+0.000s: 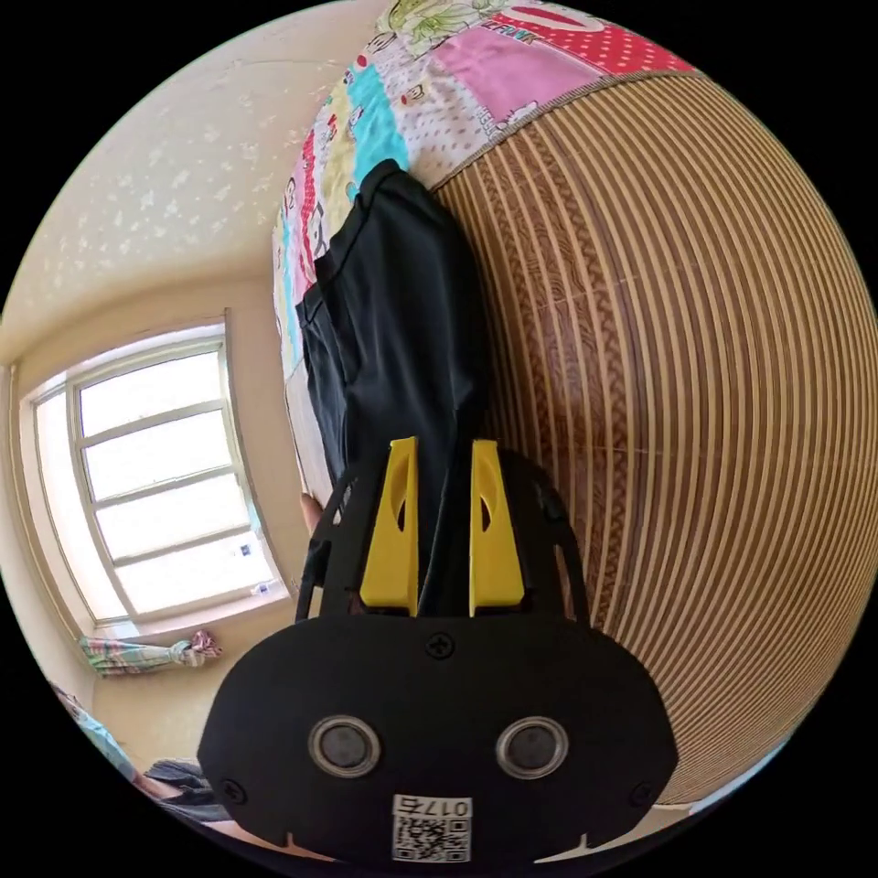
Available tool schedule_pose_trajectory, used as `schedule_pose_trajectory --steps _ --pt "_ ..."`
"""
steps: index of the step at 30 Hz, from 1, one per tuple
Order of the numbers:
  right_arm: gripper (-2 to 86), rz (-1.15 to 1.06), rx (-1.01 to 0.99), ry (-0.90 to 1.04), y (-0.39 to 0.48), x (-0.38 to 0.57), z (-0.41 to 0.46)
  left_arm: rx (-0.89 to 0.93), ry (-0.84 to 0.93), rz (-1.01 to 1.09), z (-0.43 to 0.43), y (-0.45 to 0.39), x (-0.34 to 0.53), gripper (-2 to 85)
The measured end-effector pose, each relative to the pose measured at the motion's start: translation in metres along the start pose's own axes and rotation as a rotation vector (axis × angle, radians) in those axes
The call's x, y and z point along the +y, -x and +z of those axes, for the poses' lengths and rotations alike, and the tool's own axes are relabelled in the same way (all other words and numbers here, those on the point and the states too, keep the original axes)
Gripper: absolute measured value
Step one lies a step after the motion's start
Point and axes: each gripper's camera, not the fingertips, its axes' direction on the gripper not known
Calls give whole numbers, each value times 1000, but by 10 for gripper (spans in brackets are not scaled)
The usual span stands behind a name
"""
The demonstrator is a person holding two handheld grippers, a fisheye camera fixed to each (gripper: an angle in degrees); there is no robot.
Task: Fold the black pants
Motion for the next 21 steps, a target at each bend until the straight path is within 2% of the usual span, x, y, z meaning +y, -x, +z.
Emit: schedule_pose_trajectory --steps 2,4,8,10,12,15,19,21 --pt "44 -90 224 -60 48 7 -3 70 -11 -23 -4 16 7 4" --pt "35 -296 393 -151 128 27 -2 182 -81 -41 -16 35 20 4" --pt "27 -503 484 -193 237 50 21 417 -249 -184 -46 99 65 5" --pt "25 -588 500 -152 295 53 58 446 -293 -224 -55 126 80 5" --pt "23 -612 469 -118 322 49 94 411 -302 -254 -62 154 88 6" --pt "19 -613 269 -33 327 36 145 301 -269 -298 -66 203 89 7" --pt "28 -567 -26 -10 284 57 154 207 -206 -357 -54 271 83 7" --pt "33 -583 -59 17 251 88 152 189 -170 -361 -48 294 79 7"
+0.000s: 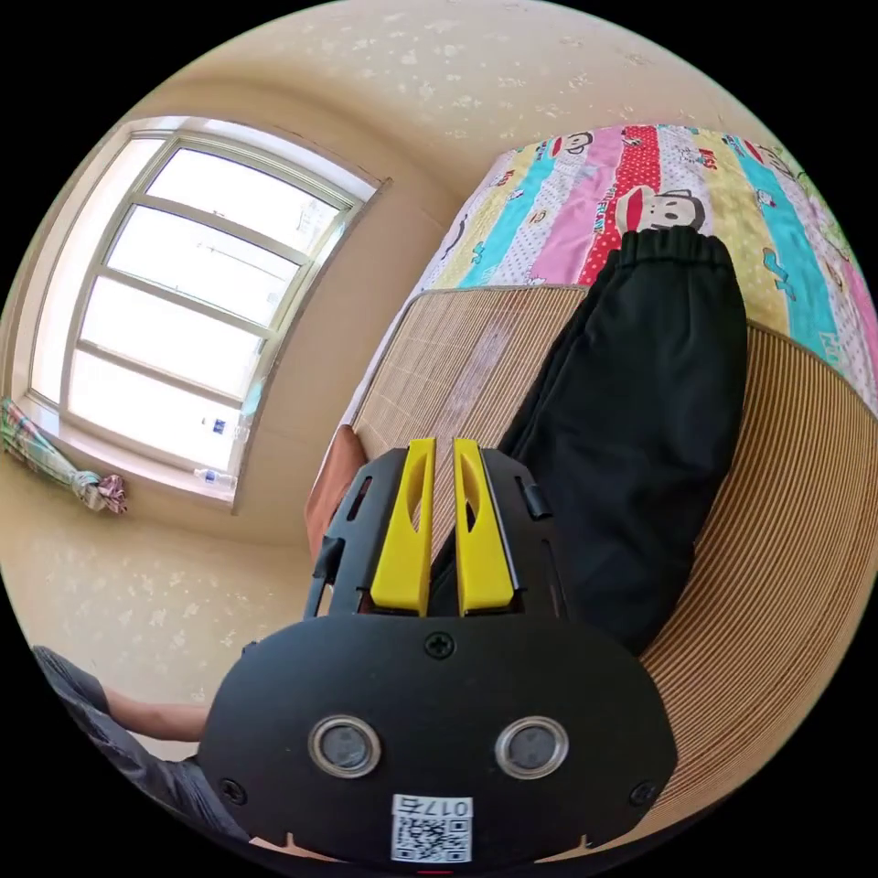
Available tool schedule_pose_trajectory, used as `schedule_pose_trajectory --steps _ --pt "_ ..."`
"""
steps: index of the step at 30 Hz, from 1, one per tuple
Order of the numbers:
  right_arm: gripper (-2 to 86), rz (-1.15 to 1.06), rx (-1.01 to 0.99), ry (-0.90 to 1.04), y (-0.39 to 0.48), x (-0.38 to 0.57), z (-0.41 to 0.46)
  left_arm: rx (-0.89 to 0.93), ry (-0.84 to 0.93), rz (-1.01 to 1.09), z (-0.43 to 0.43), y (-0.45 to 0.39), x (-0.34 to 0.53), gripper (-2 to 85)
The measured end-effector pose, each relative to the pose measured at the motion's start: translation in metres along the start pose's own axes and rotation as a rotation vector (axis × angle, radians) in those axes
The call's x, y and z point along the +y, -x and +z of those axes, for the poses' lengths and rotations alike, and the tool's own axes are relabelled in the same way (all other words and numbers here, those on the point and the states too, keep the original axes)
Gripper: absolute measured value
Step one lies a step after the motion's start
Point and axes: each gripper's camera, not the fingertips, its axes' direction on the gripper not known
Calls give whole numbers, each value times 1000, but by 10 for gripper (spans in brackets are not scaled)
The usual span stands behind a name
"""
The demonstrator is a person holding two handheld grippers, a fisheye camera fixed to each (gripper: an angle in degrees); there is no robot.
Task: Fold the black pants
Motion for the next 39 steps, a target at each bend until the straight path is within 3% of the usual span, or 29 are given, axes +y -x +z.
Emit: schedule_pose_trajectory --steps 4,10,15,17,19,20,23,26,30,34,39 --pt "59 195 44 122 -38 136 3 -49 87 71 1 21 -17 7" --pt "86 460 -63 316 -46 296 57 -101 164 211 -12 22 -28 7" --pt "41 548 -139 304 -27 333 84 -19 207 323 -36 25 -34 5" --pt "32 520 -140 248 -12 333 73 236 204 445 -56 30 -32 3" --pt "29 486 -90 200 4 334 59 423 200 408 -65 48 -34 2" --pt "29 493 -61 202 5 336 58 454 181 358 -69 63 -34 1" --pt "36 486 -15 295 -9 339 64 320 136 207 -70 95 -32 2" --pt "57 469 108 210 -24 312 37 323 119 114 -70 104 -33 3" --pt "88 361 171 94 -46 192 30 398 120 107 -66 93 -32 3" --pt "100 180 240 68 -44 45 77 445 87 103 -66 83 -25 3" --pt "115 152 356 132 -51 -62 159 451 19 99 -73 79 -19 5"
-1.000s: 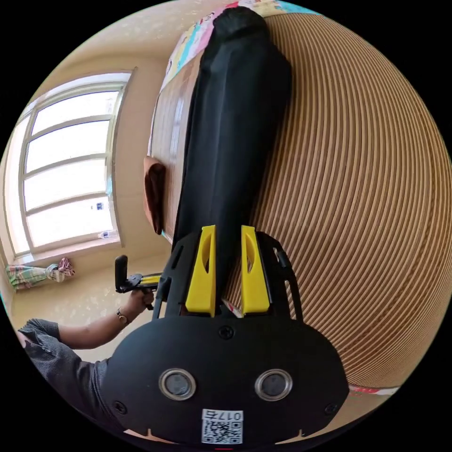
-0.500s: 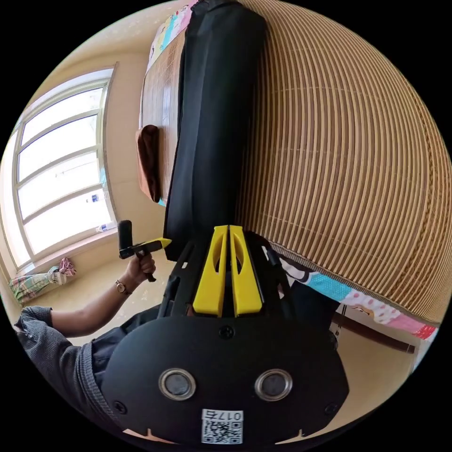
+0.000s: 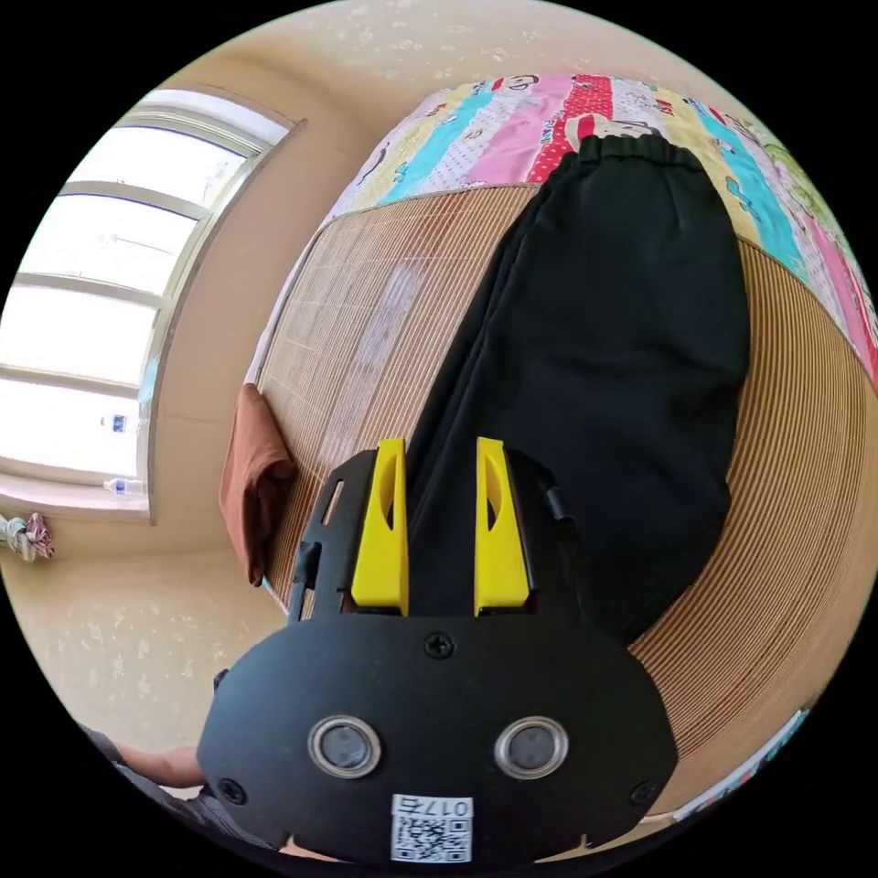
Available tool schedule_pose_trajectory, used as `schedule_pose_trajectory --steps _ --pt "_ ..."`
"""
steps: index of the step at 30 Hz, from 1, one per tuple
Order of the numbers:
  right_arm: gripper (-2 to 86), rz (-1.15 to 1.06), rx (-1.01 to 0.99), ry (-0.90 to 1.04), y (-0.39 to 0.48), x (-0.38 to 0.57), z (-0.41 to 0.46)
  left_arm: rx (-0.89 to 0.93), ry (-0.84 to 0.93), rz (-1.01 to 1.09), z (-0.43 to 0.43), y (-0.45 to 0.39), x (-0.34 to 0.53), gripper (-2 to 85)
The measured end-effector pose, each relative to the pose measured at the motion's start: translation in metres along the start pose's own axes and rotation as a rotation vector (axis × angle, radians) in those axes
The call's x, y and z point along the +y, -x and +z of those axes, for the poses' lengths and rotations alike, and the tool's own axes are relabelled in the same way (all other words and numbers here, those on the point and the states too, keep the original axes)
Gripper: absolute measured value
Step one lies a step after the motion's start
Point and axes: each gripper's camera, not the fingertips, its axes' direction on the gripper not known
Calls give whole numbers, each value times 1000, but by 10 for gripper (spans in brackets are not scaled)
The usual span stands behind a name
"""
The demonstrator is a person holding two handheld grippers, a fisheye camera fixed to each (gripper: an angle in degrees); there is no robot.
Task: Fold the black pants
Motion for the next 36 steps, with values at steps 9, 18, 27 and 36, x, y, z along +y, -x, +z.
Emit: schedule_pose_trajectory --steps 9,18,27,36 --pt "39 70 198 -28 -3 -35 51 -29 -36 -3 8 -4 -2 8" --pt "28 -80 39 -143 17 -43 11 66 -81 39 11 -29 13 11" --pt "68 -166 -284 -64 -35 48 -7 -248 38 -39 47 -21 -4 13" --pt "112 246 -366 191 -101 306 6 -295 -44 -44 49 -57 -7 58"
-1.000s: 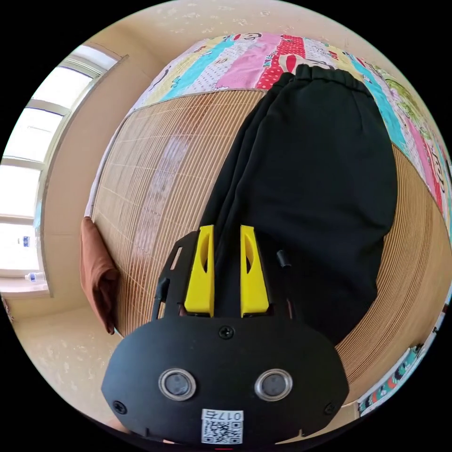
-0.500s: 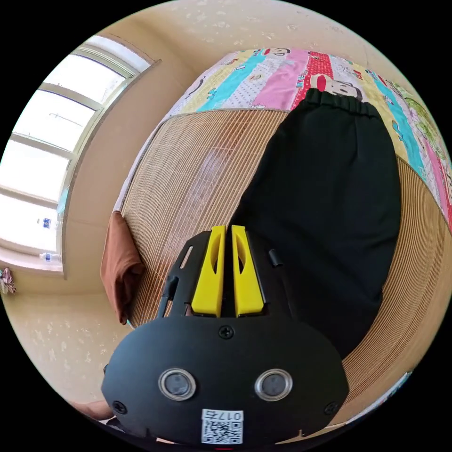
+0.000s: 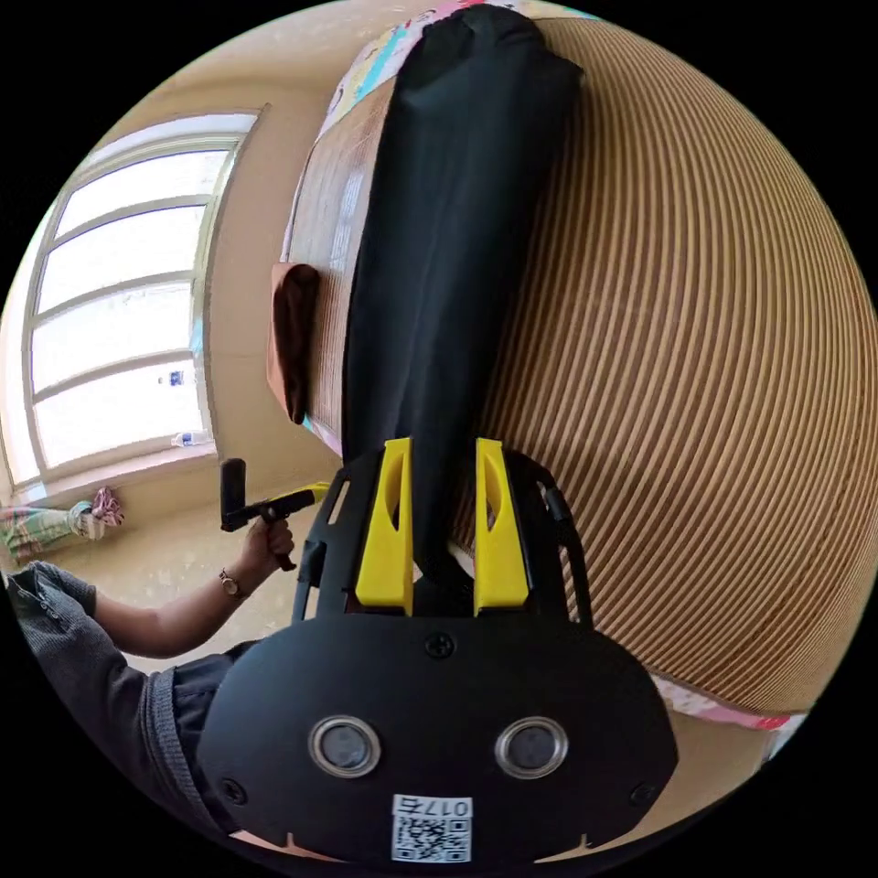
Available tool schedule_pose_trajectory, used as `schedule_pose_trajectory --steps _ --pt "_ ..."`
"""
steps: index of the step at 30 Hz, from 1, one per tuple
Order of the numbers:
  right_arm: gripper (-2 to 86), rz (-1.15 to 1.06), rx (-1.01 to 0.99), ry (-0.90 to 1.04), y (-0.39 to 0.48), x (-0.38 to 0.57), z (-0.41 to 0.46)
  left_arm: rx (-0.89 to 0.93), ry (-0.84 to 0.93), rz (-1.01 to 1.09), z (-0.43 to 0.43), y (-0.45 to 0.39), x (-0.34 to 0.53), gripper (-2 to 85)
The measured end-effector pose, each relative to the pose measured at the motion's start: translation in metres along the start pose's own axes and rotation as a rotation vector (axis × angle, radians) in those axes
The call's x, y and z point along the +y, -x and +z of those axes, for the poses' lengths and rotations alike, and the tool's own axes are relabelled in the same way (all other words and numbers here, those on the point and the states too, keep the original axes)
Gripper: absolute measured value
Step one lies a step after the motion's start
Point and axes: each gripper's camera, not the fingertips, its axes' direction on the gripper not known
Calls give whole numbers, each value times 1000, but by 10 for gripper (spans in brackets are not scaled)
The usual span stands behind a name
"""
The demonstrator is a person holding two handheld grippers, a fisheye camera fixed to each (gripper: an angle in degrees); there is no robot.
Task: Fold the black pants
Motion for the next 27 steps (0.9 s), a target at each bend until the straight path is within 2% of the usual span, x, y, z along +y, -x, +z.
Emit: schedule_pose_trajectory --steps 2,5,8,12,16,20,24,27 --pt "120 25 -80 46 -6 14 19 -34 27 118 4 -23 -22 78" --pt "131 100 -177 -102 -10 13 9 -117 59 291 15 -66 -59 87" --pt "141 135 -236 -229 -23 -11 -16 -9 81 324 28 -86 -103 106" --pt "138 119 -372 -327 -61 -52 -45 9 84 273 49 -93 -147 130" --pt "119 21 -513 -179 -77 -97 -40 60 133 330 68 -115 -179 113" --pt "73 26 -465 -84 -74 -109 -34 108 313 322 94 -121 -183 62" --pt "34 -81 -598 -86 -60 -77 -39 221 319 341 83 -120 -158 48" --pt "20 -169 -690 -112 -45 -31 -52 396 293 453 56 -130 -118 45"
